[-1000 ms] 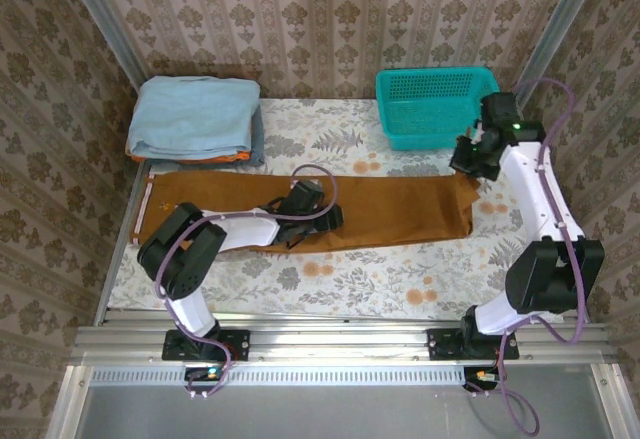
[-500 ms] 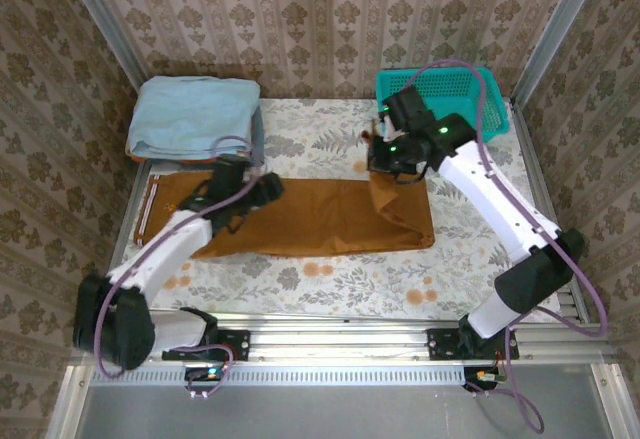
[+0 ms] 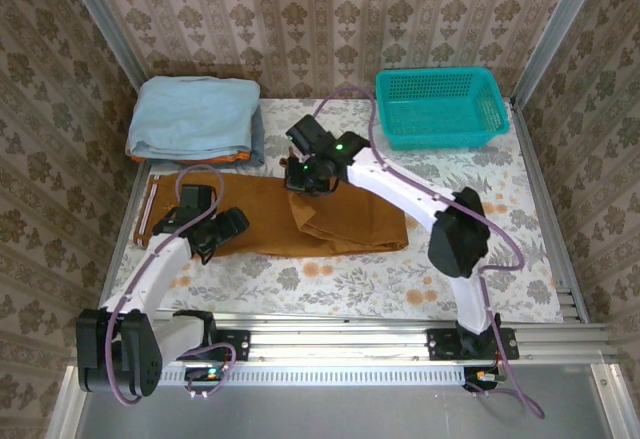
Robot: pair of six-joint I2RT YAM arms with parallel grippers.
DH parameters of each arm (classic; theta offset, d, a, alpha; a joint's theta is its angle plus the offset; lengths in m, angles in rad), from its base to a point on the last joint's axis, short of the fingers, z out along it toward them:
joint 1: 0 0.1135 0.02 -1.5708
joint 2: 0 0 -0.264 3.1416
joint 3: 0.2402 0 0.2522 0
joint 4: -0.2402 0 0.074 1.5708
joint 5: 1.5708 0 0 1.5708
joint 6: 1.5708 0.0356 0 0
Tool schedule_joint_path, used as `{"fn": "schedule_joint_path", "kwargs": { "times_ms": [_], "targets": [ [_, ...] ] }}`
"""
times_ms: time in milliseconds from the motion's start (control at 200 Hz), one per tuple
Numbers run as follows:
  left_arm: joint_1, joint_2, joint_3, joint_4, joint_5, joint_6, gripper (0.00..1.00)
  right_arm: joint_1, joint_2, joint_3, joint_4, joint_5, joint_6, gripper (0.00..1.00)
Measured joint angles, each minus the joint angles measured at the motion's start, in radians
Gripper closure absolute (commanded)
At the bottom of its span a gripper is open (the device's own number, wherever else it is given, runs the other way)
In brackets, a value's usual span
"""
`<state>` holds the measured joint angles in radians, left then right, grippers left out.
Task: Fold and stack the trousers
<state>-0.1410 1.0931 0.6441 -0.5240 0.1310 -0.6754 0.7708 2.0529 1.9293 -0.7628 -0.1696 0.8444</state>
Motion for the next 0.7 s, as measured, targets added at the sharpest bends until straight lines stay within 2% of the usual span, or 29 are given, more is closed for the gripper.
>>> {"fn": "schedule_joint_path", "kwargs": {
  "times_ms": [205, 250, 260, 265, 270, 295, 325, 425, 605, 700],
  "targets": [
    [0.019, 0.006, -0.002, 0.0, 0.009, 0.017, 0.18, 0.022, 0.1, 0.046, 0.028, 0.0, 0.053, 1.0],
    [0.025, 0.006, -0.002, 0.0, 0.013, 0.019, 0.18, 0.025, 0.117, 0.053, 0.042, -0.003, 0.07, 0.89],
    [0.026, 0.006, -0.002, 0.0, 0.014, 0.019, 0.17, 0.026, 0.123, 0.053, 0.05, -0.006, 0.079, 0.84],
    [0.026, 0.006, -0.002, 0.0, 0.014, 0.02, 0.17, 0.026, 0.126, 0.053, 0.051, -0.008, 0.079, 0.79],
    [0.026, 0.006, -0.002, 0.0, 0.014, 0.02, 0.17, 0.026, 0.127, 0.053, 0.054, -0.009, 0.079, 0.79],
    [0.029, 0.006, -0.002, -0.001, 0.015, 0.021, 0.17, 0.028, 0.138, 0.053, 0.066, -0.019, 0.099, 0.65],
    [0.032, 0.005, -0.002, -0.002, 0.018, 0.023, 0.16, 0.029, 0.152, 0.054, 0.081, -0.032, 0.109, 0.56],
    [0.032, -0.001, 0.005, -0.016, 0.023, 0.027, 0.15, 0.035, 0.207, 0.068, 0.137, -0.095, 0.148, 0.45],
    [0.032, -0.014, 0.068, -0.052, 0.03, 0.03, 0.16, 0.037, 0.224, 0.079, 0.156, -0.181, 0.16, 0.43],
    [0.021, -0.016, 0.108, -0.055, 0.034, 0.029, 0.17, 0.029, 0.172, 0.061, 0.152, -0.191, 0.14, 0.47]
  ]
}}
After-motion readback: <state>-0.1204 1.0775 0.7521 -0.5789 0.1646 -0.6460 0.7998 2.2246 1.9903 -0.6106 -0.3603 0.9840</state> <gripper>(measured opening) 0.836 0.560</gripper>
